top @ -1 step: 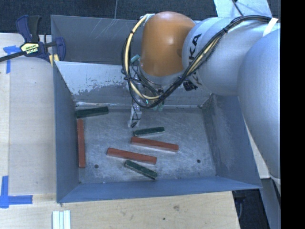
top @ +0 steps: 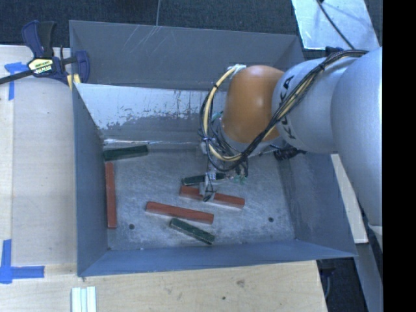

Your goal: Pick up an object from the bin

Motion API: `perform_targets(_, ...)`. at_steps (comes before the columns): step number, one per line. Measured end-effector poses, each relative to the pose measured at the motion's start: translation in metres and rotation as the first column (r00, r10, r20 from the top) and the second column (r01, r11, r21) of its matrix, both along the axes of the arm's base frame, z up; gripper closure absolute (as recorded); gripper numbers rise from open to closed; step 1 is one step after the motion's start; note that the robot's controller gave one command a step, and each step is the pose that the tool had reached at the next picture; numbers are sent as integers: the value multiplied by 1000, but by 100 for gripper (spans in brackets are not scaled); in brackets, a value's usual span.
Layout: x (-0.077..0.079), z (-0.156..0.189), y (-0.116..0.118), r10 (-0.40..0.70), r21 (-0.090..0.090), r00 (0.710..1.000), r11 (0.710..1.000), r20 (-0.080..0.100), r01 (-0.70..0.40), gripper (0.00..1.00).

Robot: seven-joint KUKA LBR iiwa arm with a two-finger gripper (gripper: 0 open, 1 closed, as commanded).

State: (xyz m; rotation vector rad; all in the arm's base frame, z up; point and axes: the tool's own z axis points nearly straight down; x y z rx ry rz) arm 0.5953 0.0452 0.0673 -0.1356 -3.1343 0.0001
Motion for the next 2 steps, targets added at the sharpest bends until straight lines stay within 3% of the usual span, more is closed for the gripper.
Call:
perform_targets(1,12,34,0,-98,1,995,995,11,98,0)
perform_targets(2,3,43,-2,-144,0,990,990,6,144,0)
